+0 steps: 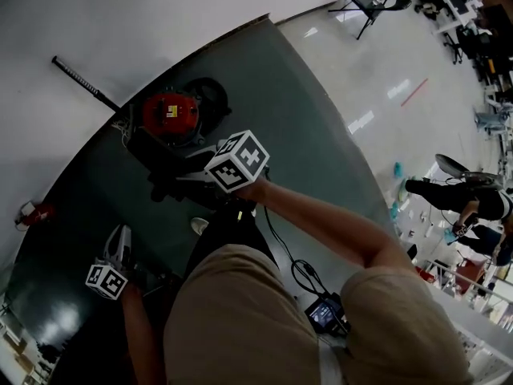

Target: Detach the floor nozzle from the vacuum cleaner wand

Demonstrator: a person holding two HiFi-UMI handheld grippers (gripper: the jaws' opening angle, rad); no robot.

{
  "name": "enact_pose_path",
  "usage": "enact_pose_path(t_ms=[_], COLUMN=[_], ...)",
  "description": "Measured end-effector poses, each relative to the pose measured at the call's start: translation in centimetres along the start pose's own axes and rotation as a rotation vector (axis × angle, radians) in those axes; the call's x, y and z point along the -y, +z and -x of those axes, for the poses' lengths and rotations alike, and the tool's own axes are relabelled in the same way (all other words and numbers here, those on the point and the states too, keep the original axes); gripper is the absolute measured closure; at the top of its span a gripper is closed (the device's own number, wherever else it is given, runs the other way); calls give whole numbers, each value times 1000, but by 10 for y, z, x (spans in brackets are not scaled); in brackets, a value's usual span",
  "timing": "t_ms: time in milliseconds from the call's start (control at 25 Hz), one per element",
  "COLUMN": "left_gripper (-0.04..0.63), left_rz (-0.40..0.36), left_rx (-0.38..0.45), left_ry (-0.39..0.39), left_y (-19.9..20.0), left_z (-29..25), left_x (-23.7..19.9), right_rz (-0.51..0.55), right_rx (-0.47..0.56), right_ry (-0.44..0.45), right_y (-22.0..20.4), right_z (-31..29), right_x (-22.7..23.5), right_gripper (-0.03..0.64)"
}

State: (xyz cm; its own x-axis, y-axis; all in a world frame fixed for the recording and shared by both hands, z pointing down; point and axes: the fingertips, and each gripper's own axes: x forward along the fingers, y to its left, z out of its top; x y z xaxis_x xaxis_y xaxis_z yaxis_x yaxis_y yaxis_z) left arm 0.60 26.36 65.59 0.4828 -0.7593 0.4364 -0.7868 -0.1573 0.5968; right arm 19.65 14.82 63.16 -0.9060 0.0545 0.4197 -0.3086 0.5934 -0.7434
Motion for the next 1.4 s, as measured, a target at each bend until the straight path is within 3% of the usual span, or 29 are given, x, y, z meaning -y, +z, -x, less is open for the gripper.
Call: enact_pose_path(t_ms=[360, 640, 800, 1000, 1400], left_gripper=[588, 587, 587, 586, 586], left_rz=[35, 94, 111, 96, 49], left_rx=[96, 198, 236, 210, 163], left_ry=[70, 142, 148, 150, 119], left_y=[-9, -12, -16, -25, -7], left_z=[17, 42, 38, 30, 13], left_x=[3, -6, -25, -32, -25], right_rz=[-96, -310, -371, -387, -409], right_rx=[80, 238, 302, 330, 366], right_ry=[-34, -3, 7, -4, -13], right_y=[-14, 11, 21, 16, 17], right_z=[8, 20, 10, 9, 9], right_x=[6, 14, 29, 34, 39], right_gripper=[443, 443, 443, 443, 443])
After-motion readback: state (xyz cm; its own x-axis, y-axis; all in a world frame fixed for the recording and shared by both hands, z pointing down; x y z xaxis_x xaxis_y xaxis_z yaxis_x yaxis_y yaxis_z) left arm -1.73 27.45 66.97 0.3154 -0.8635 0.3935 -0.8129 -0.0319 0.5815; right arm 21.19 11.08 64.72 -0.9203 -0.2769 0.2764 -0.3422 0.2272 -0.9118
